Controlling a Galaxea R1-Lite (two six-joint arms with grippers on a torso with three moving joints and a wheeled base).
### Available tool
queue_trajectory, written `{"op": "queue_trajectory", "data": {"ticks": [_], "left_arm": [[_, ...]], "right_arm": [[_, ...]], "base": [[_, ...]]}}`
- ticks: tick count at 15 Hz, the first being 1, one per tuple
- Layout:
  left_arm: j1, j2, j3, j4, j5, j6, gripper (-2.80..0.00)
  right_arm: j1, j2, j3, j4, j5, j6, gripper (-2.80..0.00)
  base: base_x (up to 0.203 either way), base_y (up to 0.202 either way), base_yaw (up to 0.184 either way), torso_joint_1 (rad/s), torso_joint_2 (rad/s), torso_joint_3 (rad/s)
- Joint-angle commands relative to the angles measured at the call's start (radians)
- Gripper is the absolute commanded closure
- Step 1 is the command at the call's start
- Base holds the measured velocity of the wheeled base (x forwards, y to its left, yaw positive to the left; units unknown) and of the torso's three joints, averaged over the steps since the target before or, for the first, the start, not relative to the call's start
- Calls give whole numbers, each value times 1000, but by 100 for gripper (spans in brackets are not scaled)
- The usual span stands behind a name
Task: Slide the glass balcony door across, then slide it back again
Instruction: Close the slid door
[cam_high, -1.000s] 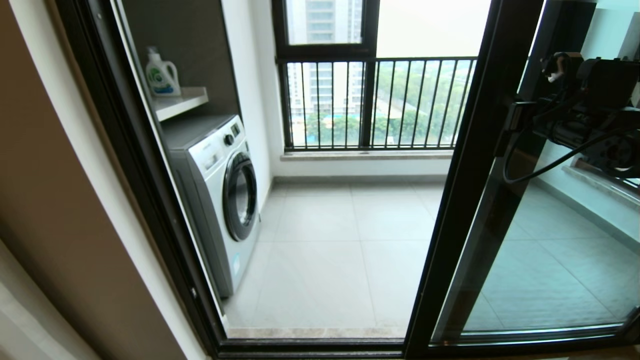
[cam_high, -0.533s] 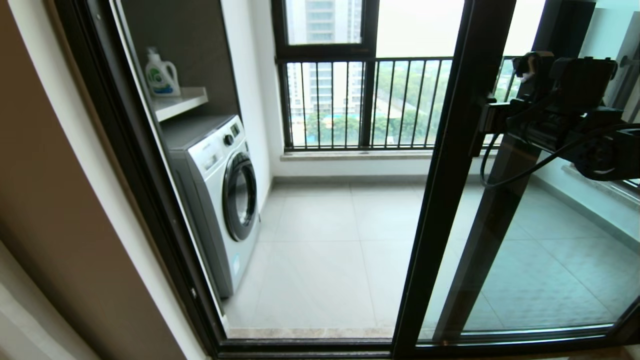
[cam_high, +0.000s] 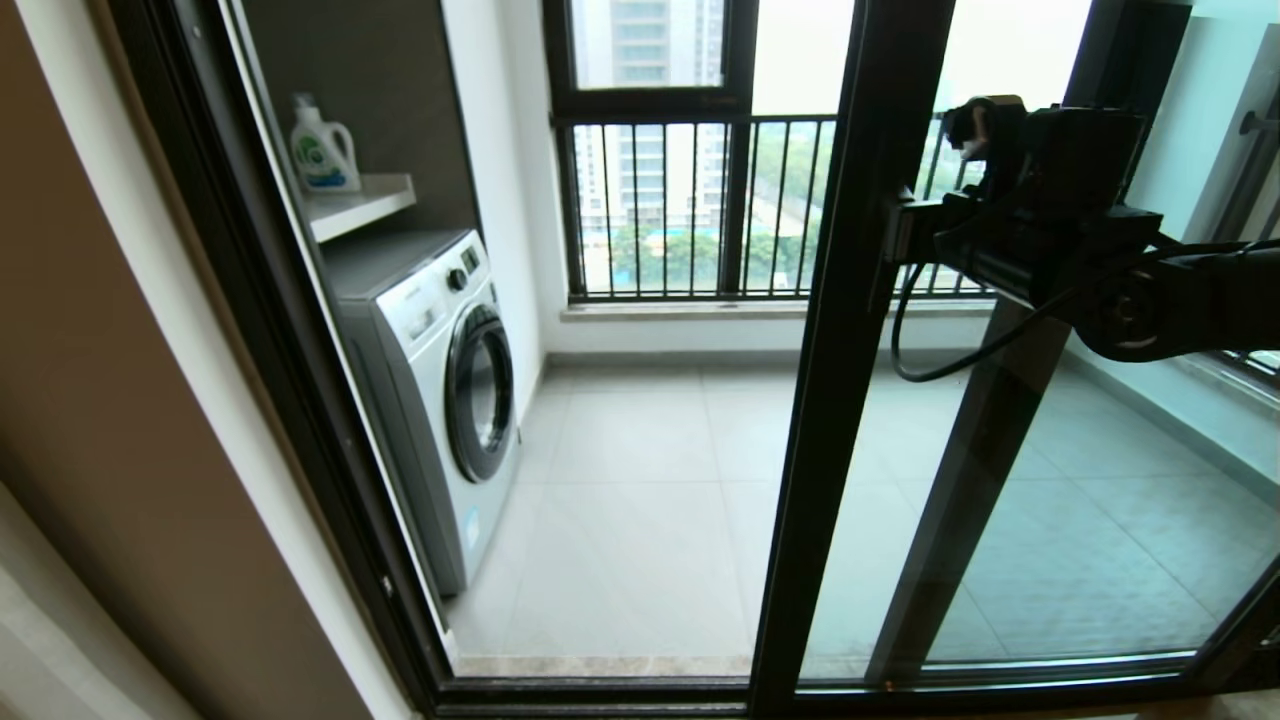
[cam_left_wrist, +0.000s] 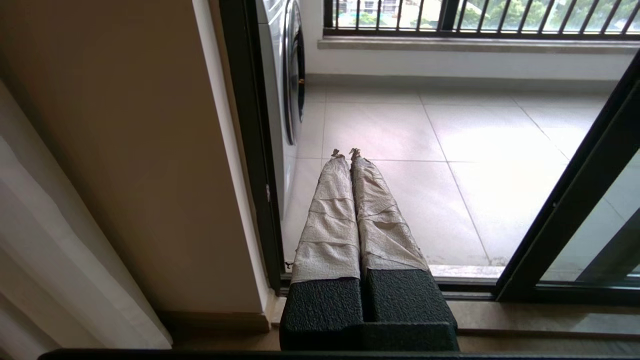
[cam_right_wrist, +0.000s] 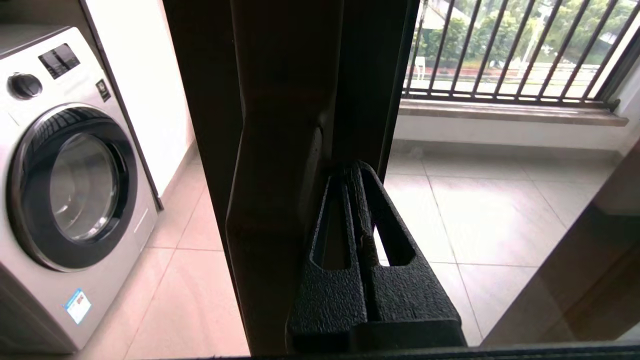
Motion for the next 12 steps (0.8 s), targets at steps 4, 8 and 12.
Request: {"op": "queue_trajectory", "data": {"ticks": [4, 8, 12], "left_arm": [[0, 2, 0, -1, 0, 0, 0], [0, 2, 0, -1, 0, 0, 0], [0, 2, 0, -1, 0, 0, 0]], "right_arm": [[108, 69, -48, -4, -42, 0, 0], [188, 120, -119, -3, -81, 0, 0], [247, 182, -188, -2, -105, 0, 0]], "base": [[0, 0, 0, 0, 0, 0], [0, 0, 0, 0, 0, 0], [0, 0, 0, 0, 0, 0]]}}
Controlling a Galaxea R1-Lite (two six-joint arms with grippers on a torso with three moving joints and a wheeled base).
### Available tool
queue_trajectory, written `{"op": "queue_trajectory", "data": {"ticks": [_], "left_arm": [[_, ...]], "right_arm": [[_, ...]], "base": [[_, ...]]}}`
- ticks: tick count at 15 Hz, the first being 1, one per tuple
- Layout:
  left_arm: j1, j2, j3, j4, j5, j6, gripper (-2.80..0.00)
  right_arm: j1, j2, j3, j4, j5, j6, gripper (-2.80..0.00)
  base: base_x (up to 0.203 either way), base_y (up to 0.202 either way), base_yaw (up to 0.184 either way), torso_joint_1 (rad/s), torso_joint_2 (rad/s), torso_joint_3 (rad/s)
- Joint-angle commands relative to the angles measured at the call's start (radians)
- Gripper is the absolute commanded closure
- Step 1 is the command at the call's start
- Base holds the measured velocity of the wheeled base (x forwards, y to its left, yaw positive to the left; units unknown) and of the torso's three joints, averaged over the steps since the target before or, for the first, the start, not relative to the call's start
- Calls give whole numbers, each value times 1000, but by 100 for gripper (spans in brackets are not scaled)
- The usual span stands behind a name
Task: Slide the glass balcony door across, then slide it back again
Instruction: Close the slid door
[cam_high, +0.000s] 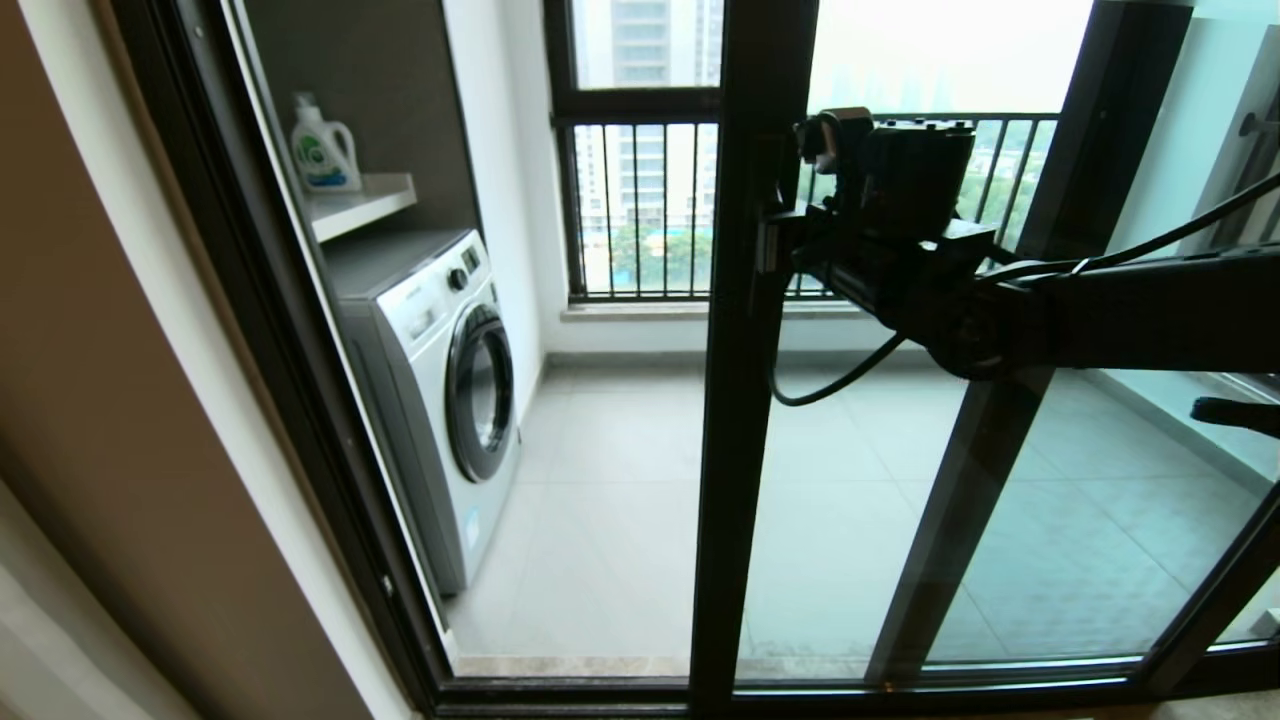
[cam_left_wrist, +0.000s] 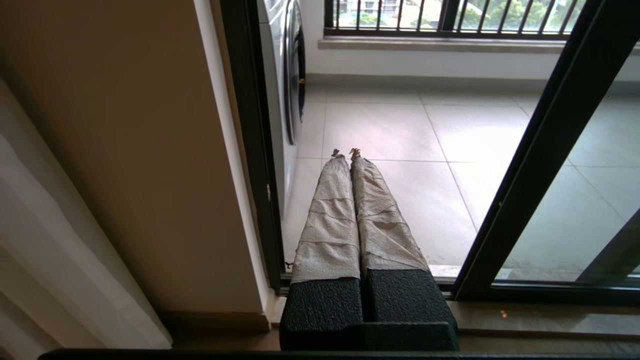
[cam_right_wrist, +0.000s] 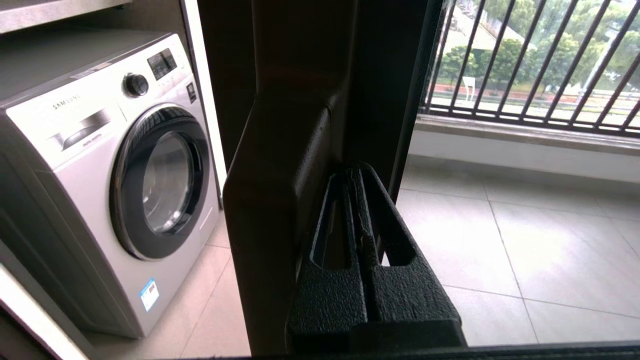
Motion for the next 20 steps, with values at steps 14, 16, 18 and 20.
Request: {"op": "queue_trajectory", "data": {"ticks": [14, 16, 18, 20], "left_arm": [[0, 2, 0, -1, 0, 0, 0], [0, 2, 0, -1, 0, -2, 0], [0, 2, 1, -1, 0, 0, 0], [0, 2, 0, -1, 0, 0, 0]], "right_arm": [[226, 262, -266, -2, -9, -4, 0], [230, 265, -266, -2, -12, -4, 0], [230, 255, -264, -4, -15, -3, 0], [229, 225, -264, -3, -35, -3, 0]], "base": [[0, 0, 0, 0, 0, 0], [0, 0, 0, 0, 0, 0], [0, 0, 0, 0, 0, 0], [0, 0, 0, 0, 0, 0]]}}
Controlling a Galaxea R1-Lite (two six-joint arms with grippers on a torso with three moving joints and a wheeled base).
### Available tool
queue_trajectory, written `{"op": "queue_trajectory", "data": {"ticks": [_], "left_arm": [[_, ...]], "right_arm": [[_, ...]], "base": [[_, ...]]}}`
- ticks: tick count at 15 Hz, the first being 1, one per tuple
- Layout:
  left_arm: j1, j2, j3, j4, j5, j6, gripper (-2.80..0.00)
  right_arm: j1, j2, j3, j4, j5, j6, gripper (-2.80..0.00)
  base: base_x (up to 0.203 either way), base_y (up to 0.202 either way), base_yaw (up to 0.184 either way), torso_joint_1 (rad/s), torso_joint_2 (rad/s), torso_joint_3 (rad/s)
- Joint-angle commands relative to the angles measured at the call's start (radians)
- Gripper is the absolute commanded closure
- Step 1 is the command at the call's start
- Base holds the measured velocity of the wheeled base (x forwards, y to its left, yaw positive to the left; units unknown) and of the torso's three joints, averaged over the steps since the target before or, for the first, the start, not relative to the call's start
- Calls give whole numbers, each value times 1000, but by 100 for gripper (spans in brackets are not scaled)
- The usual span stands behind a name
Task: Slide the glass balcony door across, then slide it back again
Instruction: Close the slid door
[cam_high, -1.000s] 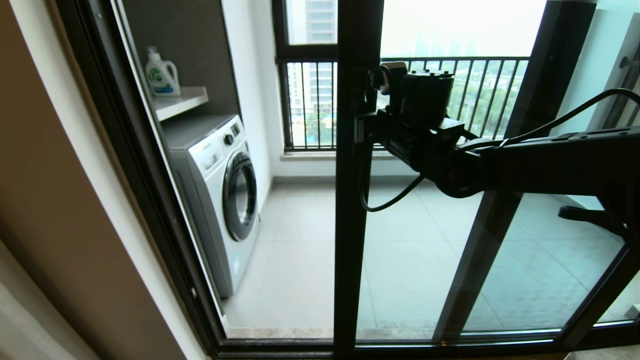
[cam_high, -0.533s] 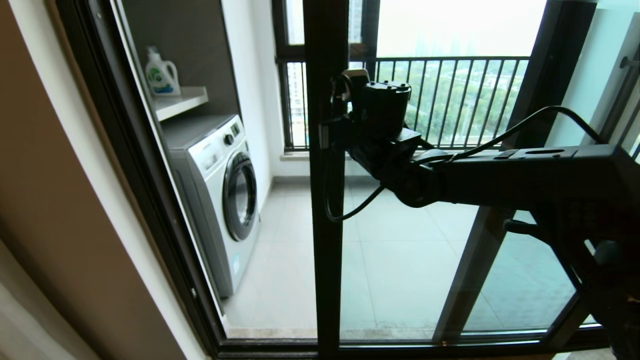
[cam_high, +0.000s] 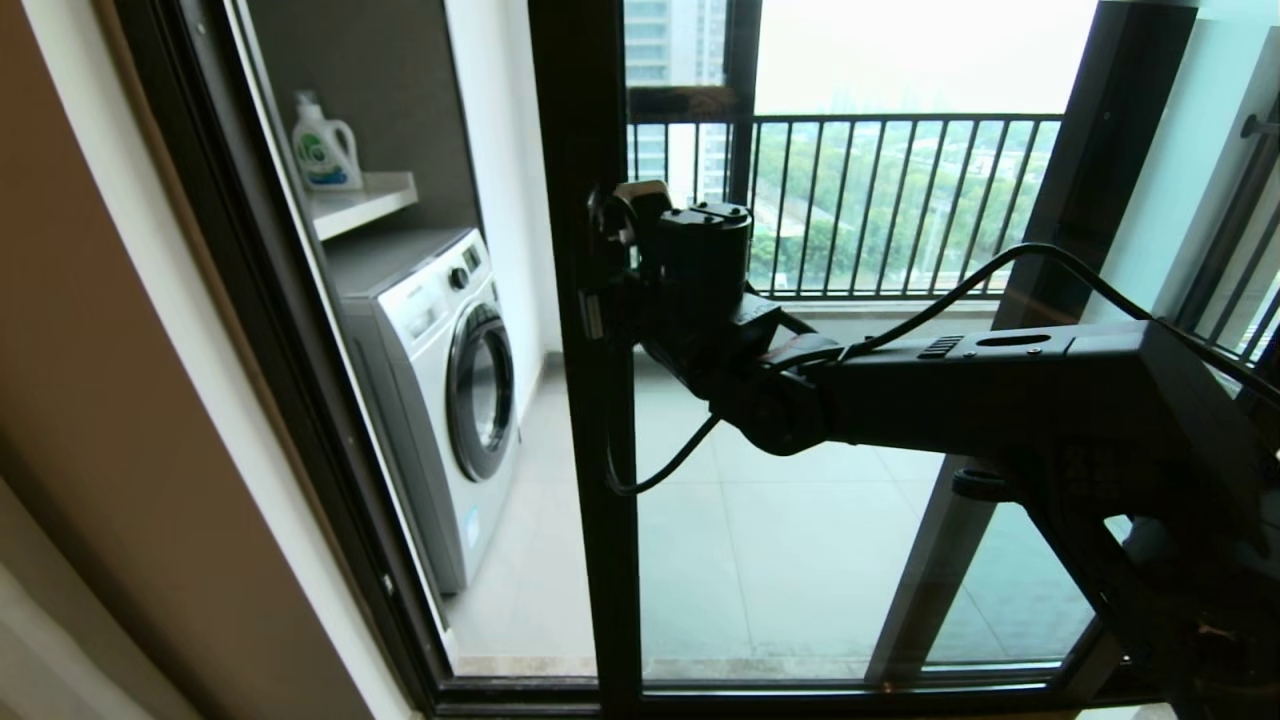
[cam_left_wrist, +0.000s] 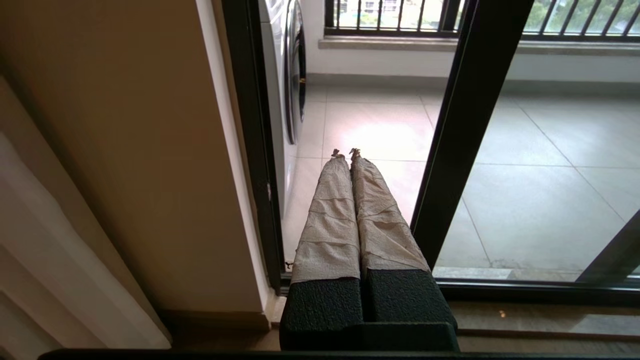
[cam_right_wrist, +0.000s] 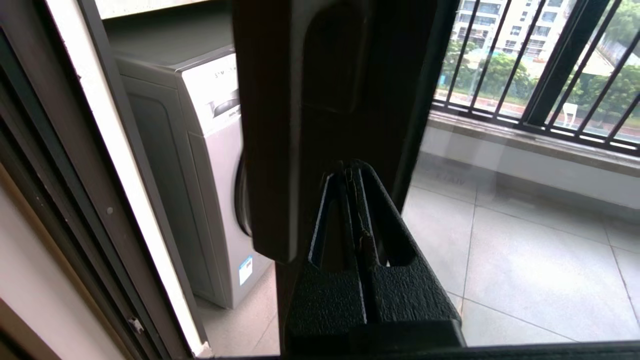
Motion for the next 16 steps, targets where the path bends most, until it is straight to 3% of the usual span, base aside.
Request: {"op": "queue_trajectory", "data": {"ticks": [1, 5, 9, 13, 16], "left_arm": [[0, 2, 0, 0, 0, -1, 0], [0, 2, 2, 0, 0, 0, 0], [0, 2, 0, 0, 0, 0, 0], [0, 2, 0, 0, 0, 0, 0], [0, 2, 0, 0, 0, 0, 0]], "right_arm": [[-4, -52, 7, -3, -24, -1, 0], [-25, -273, 158, 4, -27, -2, 0], [-57, -661, 531, 9, -29, -22, 0], [-159, -1118, 901, 30, -86, -79, 0], [-260, -1431, 1076, 157, -161, -116, 0]], "base": [[0, 0, 0, 0, 0, 0], [0, 0, 0, 0, 0, 0], [0, 0, 0, 0, 0, 0], [0, 0, 0, 0, 0, 0], [0, 0, 0, 0, 0, 0]]}}
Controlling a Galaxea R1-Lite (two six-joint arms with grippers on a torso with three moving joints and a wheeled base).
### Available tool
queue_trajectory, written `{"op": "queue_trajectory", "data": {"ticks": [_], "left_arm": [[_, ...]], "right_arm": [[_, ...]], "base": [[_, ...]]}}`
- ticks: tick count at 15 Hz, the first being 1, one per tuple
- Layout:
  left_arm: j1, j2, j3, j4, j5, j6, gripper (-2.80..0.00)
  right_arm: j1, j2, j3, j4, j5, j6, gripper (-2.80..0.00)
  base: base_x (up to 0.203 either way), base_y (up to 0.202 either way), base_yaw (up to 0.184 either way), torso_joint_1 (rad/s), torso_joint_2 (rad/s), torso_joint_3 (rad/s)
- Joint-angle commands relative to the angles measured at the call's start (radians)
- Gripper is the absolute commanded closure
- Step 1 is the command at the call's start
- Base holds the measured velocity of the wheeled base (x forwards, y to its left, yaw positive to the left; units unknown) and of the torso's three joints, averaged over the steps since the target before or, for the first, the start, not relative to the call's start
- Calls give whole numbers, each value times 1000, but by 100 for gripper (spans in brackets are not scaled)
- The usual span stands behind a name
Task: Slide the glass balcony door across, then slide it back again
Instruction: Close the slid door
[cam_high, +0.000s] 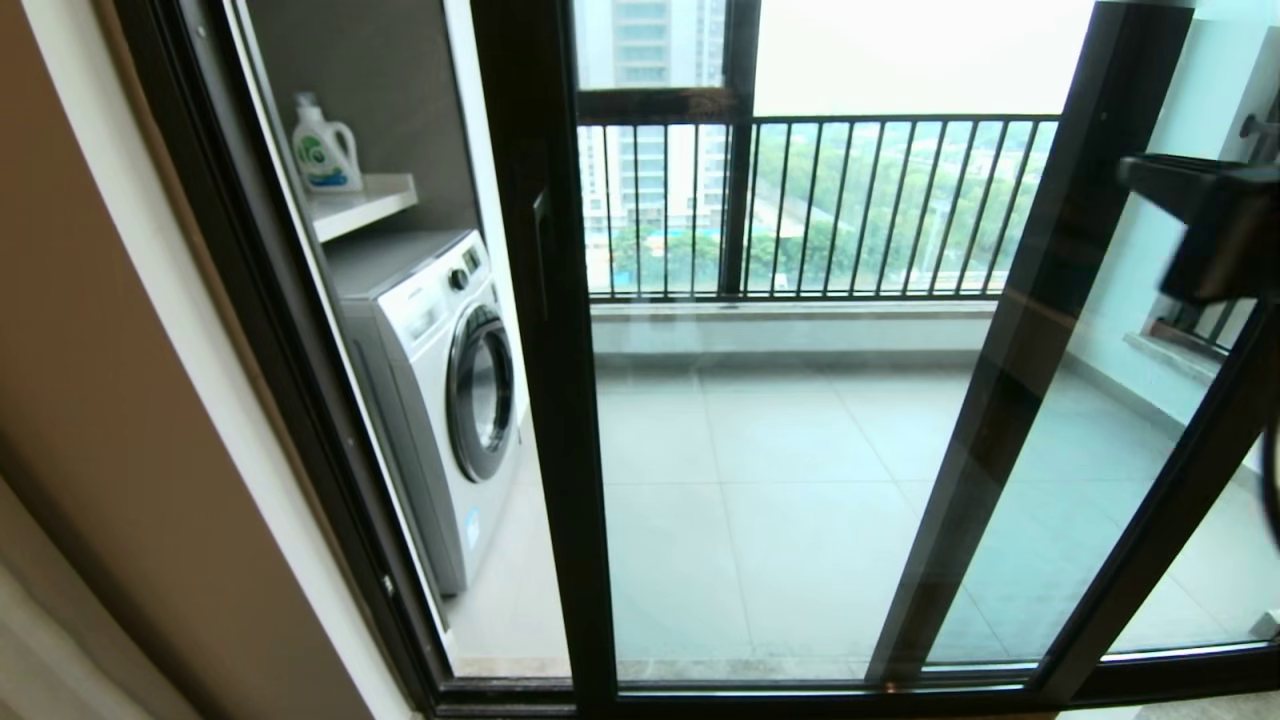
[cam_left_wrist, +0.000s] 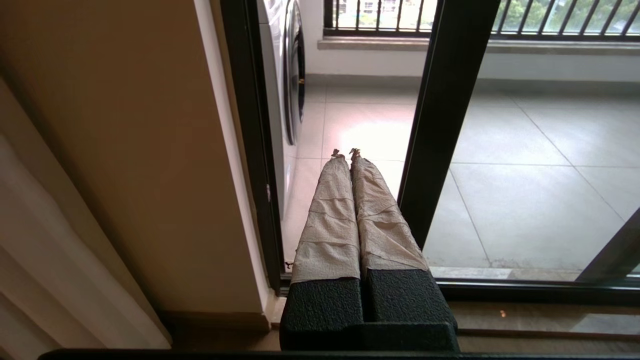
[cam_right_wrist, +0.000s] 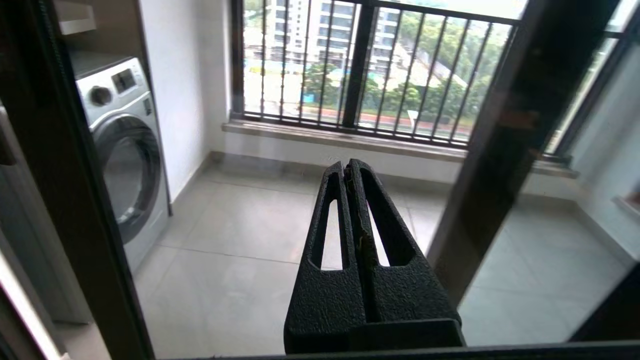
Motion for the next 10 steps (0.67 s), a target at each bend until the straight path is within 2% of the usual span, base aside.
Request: {"op": "queue_trajectory", "data": {"ticks": [1, 4, 6, 8, 10], "left_arm": [[0, 2, 0, 0, 0, -1, 0], [0, 2, 1, 0, 0, -1, 0], [0, 2, 0, 0, 0, -1, 0], [0, 2, 0, 0, 0, -1, 0], [0, 2, 0, 0, 0, -1, 0]], "right_arm": [[-117, -358, 134, 115, -34, -14, 0], [-336, -624, 284, 282, -45, -29, 0], [-455, -787, 407, 339, -29, -53, 0], [-520, -890, 528, 302, 1, -57, 0], [-547, -894, 580, 232, 31, -63, 0]], "base": [[0, 0, 0, 0, 0, 0], [0, 0, 0, 0, 0, 0], [0, 0, 0, 0, 0, 0], [0, 0, 0, 0, 0, 0], [0, 0, 0, 0, 0, 0]]}}
